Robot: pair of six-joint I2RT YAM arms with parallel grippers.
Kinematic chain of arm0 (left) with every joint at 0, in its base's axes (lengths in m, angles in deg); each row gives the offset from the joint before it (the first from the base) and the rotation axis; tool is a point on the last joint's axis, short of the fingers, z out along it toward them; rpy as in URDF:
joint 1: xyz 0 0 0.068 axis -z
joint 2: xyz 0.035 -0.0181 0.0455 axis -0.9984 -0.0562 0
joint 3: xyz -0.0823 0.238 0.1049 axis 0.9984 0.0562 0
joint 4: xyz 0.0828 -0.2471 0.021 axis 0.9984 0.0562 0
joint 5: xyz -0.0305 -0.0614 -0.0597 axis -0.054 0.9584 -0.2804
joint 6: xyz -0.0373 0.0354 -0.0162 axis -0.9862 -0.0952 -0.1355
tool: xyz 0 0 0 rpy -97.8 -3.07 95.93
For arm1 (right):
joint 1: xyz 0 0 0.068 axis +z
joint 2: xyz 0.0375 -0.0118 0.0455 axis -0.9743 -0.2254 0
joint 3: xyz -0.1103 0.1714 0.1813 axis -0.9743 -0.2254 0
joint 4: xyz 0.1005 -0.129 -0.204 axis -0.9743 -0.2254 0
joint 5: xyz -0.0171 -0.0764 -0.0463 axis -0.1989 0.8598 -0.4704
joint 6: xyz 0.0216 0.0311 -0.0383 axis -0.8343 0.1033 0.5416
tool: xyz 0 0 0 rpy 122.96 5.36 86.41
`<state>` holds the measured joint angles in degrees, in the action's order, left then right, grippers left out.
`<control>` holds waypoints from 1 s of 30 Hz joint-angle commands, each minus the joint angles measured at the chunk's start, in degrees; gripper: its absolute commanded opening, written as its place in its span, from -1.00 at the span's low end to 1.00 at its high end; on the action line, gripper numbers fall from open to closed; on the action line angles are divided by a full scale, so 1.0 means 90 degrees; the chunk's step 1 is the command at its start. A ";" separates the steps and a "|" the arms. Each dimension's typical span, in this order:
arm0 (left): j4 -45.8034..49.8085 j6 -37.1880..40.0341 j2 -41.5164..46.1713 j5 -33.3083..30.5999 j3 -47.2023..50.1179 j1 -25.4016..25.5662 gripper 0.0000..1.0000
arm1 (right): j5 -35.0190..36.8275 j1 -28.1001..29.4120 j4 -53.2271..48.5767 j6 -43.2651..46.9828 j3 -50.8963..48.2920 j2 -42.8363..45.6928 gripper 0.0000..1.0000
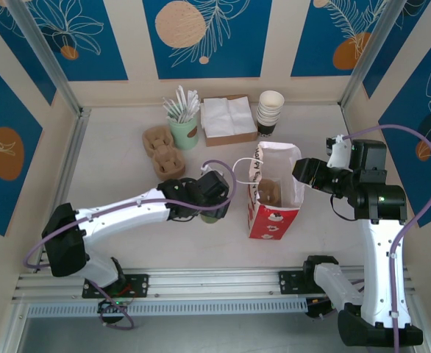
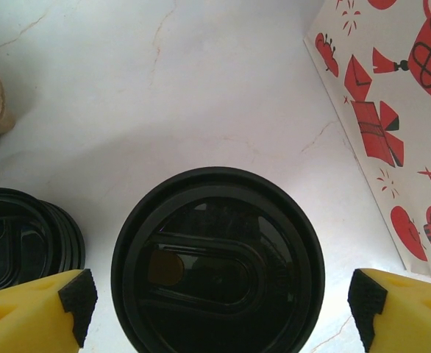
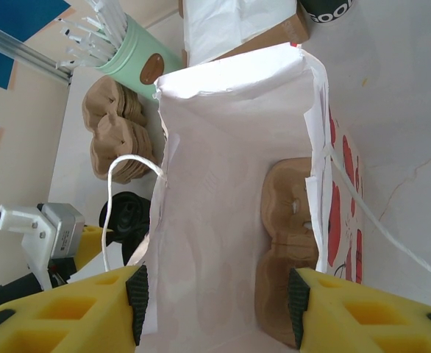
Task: Pack the takeout coffee
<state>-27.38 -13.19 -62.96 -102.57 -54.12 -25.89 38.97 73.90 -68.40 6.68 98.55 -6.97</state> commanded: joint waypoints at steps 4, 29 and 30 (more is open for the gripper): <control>0.0059 -0.0113 -0.0198 -0.0141 0.0061 0.0047 0.73 | -0.0207 -0.0040 -0.0009 -0.0055 -0.0048 0.0052 0.10; 0.0038 -0.0234 -0.0418 0.0052 0.0364 0.0022 0.52 | -0.0314 -0.0198 -0.0111 0.0057 0.0011 0.0071 0.11; 0.0040 -0.0249 -0.0423 0.0074 0.0382 0.0023 0.51 | -0.0321 -0.0206 -0.0116 0.0064 0.0018 0.0068 0.11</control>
<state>-28.65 -13.85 -65.32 -102.96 -52.70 -25.89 37.81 72.39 -68.44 6.70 98.55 -6.97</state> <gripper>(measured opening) 0.761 0.552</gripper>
